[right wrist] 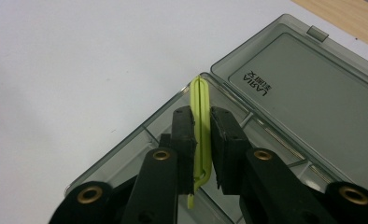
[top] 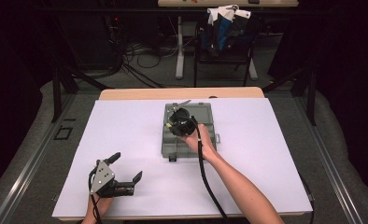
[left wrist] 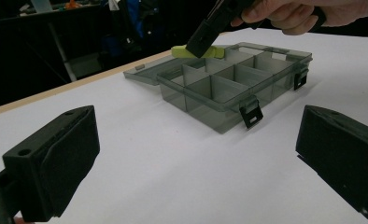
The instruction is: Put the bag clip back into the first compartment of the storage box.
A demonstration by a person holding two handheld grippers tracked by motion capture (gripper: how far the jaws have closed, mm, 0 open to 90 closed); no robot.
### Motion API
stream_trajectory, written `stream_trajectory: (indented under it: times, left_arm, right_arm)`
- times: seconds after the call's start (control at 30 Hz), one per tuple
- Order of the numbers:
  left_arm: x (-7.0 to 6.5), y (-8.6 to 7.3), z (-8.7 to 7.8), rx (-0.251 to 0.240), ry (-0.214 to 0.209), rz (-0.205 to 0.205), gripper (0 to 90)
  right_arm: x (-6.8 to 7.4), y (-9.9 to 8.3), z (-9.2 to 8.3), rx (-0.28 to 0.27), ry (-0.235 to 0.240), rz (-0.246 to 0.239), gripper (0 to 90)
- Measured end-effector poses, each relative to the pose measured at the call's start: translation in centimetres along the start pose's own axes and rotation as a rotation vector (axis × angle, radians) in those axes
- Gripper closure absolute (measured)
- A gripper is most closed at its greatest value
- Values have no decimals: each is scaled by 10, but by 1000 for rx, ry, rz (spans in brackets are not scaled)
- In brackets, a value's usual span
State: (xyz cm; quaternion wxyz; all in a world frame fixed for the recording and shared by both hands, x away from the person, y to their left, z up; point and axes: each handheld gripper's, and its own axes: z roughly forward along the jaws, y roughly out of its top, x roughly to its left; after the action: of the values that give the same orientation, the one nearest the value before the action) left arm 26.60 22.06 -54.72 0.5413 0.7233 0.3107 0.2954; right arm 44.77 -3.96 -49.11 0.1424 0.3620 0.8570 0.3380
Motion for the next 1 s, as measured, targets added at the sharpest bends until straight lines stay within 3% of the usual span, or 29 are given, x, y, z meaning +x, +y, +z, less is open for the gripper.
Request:
stream_trajectory:
  times: [0.4, 0.53, 0.73, 0.87, 1.0]
  left_arm:
    - [0, 0, 0, -1, 0, -1, 0]
    - [0, 0, 0, -1, -1, -1, 0]
    - [0, 0, 0, -2, -1, -2, 0]
    - [0, 0, 0, -2, -2, -5, 0]
    - [0, 0, 0, -2, -3, -2, 0]
  right_arm:
    - [-2, 4, 8, 24, -10, 51, 804]
    - [-2, 6, 12, 13, -14, 49, 803]
    - [1, 8, 18, 49, -30, 56, 802]
    - [1, 8, 22, 33, -29, 65, 801]
    - [3, 9, 24, 62, -36, 86, 787]
